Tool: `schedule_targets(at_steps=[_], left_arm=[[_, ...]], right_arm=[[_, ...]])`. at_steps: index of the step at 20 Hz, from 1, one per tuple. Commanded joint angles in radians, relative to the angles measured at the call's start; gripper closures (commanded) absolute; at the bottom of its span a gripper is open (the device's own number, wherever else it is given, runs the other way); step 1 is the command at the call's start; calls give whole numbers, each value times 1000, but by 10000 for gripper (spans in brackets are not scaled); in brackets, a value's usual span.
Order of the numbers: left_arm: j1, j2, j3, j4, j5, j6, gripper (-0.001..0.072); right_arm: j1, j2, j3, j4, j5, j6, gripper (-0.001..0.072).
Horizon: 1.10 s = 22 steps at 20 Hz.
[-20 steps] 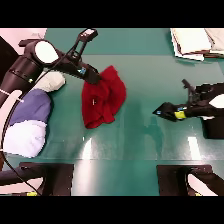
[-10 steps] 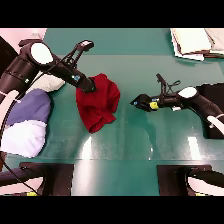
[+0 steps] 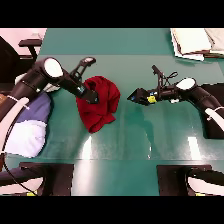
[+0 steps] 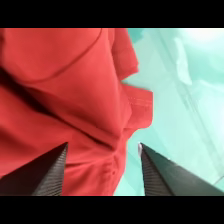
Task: Fold the shirts.
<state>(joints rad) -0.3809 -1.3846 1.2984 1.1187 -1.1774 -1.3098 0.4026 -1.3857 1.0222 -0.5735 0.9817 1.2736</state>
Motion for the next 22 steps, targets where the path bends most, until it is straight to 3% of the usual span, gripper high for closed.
schedule_targets(at_steps=[1,2,3,4,9,14,22], left_arm=[[-61,-23,-65,-1,85,-26,179],[-73,-29,-65,9,95,-26,205],[-74,-29,-62,15,95,-25,468],[-69,-29,-44,34,80,-24,670],[45,89,137,195,-42,-44,682],[186,197,178,218,-104,-43,682],[199,191,153,234,-186,-44,682]], right_arm=[[1,-2,5,-4,5,0,219],[1,-2,5,-4,6,0,219],[1,-2,5,-4,8,0,219],[1,-2,6,-3,13,0,219],[8,-2,6,-3,-25,0,220],[39,-13,8,4,-156,0,220],[143,-295,266,6,-64,0,220]])
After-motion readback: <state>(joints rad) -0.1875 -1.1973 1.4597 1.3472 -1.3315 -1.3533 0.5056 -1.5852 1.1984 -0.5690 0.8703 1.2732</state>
